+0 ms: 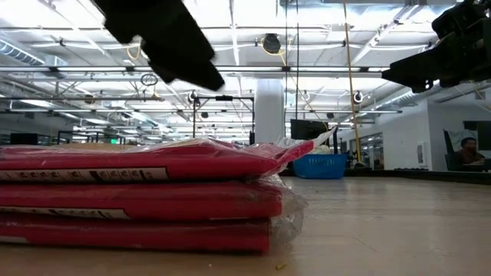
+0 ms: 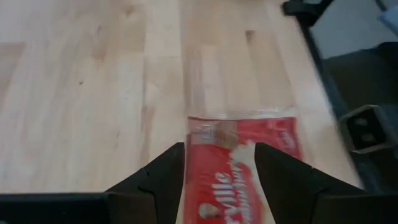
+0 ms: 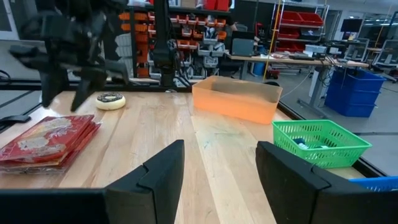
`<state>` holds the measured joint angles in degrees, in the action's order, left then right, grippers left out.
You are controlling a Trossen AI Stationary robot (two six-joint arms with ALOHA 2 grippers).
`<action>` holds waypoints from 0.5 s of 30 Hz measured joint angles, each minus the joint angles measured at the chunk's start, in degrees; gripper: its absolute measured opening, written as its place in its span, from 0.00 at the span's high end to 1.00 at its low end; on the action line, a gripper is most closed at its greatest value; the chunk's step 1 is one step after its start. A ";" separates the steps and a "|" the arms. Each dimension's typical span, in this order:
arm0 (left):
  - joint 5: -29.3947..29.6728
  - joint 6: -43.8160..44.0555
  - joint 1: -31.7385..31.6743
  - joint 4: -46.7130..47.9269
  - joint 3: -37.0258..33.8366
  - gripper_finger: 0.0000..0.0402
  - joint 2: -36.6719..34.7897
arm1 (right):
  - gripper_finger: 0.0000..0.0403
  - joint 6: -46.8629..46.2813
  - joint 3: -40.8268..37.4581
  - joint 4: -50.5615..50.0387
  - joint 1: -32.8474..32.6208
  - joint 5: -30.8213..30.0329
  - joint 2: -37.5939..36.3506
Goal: Pick & Place Food Item
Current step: Put the red popcorn bag into the orange bin
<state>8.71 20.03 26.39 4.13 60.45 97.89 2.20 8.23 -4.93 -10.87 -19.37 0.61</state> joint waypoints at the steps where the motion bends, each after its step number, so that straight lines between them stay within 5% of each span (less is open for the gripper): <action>1: 0.40 0.00 -0.18 -1.43 -0.02 0.51 1.18 | 0.54 0.00 0.00 -0.01 0.02 0.02 -0.01; 15: -9.21 1.73 -4.94 -9.87 0.07 0.51 10.80 | 0.54 0.00 0.00 -0.04 0.01 0.01 0.01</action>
<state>-0.50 21.75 21.45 -5.74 60.51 108.69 2.20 8.23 -4.97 -10.86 -19.37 0.62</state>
